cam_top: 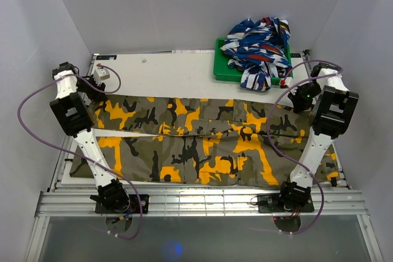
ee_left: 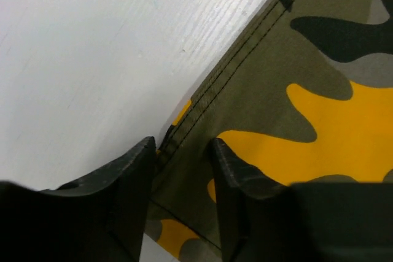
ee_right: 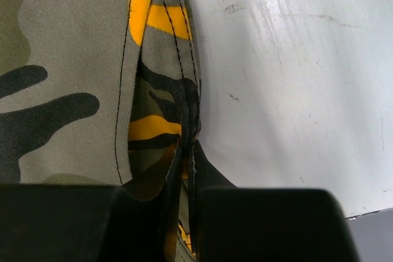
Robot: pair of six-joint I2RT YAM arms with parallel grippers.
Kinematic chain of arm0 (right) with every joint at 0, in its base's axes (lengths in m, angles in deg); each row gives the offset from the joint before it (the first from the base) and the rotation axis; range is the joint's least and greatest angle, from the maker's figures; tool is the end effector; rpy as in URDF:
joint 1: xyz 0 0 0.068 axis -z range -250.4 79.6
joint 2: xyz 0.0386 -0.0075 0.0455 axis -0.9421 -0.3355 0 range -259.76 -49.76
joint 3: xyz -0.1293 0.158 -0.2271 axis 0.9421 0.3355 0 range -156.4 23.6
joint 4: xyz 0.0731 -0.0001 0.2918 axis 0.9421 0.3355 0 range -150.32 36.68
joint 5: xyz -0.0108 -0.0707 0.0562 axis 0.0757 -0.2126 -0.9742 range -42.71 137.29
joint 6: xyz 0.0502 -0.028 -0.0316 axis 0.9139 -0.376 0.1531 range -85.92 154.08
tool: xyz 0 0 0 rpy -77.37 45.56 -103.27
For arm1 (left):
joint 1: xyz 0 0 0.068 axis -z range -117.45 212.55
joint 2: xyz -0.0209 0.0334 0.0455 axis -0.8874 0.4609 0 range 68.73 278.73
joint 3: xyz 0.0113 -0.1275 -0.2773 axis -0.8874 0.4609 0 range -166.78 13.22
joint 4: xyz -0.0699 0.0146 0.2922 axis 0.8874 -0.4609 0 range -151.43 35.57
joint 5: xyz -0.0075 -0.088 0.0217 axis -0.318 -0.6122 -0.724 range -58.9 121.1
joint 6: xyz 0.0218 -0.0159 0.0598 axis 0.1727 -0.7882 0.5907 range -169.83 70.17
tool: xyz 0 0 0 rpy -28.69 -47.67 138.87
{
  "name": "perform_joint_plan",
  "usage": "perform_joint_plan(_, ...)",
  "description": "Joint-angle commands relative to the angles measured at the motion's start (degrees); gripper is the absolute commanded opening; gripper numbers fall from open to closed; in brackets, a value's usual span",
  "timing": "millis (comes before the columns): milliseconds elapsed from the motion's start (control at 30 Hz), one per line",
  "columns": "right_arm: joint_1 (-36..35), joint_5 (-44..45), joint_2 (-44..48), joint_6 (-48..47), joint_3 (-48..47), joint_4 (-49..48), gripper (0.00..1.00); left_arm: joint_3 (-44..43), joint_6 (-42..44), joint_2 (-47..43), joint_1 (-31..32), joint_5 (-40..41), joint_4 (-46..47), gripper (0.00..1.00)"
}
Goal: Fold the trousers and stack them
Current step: Fold the trousers
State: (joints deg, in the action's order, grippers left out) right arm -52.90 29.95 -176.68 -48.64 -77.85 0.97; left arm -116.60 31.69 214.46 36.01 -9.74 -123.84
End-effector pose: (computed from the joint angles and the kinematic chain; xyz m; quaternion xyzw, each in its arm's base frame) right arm 0.4722 -0.1328 0.1592 -0.5361 0.8301 0.0752 0.1336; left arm 0.5226 0.2233 0.1475 0.4448 0.8241 -0.1738 0.3046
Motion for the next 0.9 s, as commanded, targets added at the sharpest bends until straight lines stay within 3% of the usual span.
perform_joint_plan(0,-0.8,-4.1,2.5,1.2,-0.8,-0.1,0.08,4.7,3.5,5.0,0.6,12.0,-6.8,0.48)
perform_joint_plan(200,-0.9,-8.6,7.7,4.1,-3.2,1.1,0.08,6.8,2.4,3.2,1.6,14.7,-9.3,0.18)
perform_joint_plan(267,-0.7,-9.0,9.7,4.4,-2.8,0.1,0.08,5.3,1.2,2.1,1.6,12.9,-8.9,0.00)
perform_joint_plan(467,0.3,-12.0,17.7,5.6,-2.5,-1.5,0.08,7.5,-3.5,-9.1,0.4,3.8,-3.8,0.00)
perform_joint_plan(700,4.9,-15.1,33.2,-2.3,7.7,-0.6,0.08,28.6,-6.4,-32.3,-4.3,-6.3,12.9,0.00)
perform_joint_plan(867,9.9,-17.1,45.9,-11.8,22.6,-0.5,0.08,47.2,-3.4,-50.1,-12.4,-13.1,14.8,0.00)
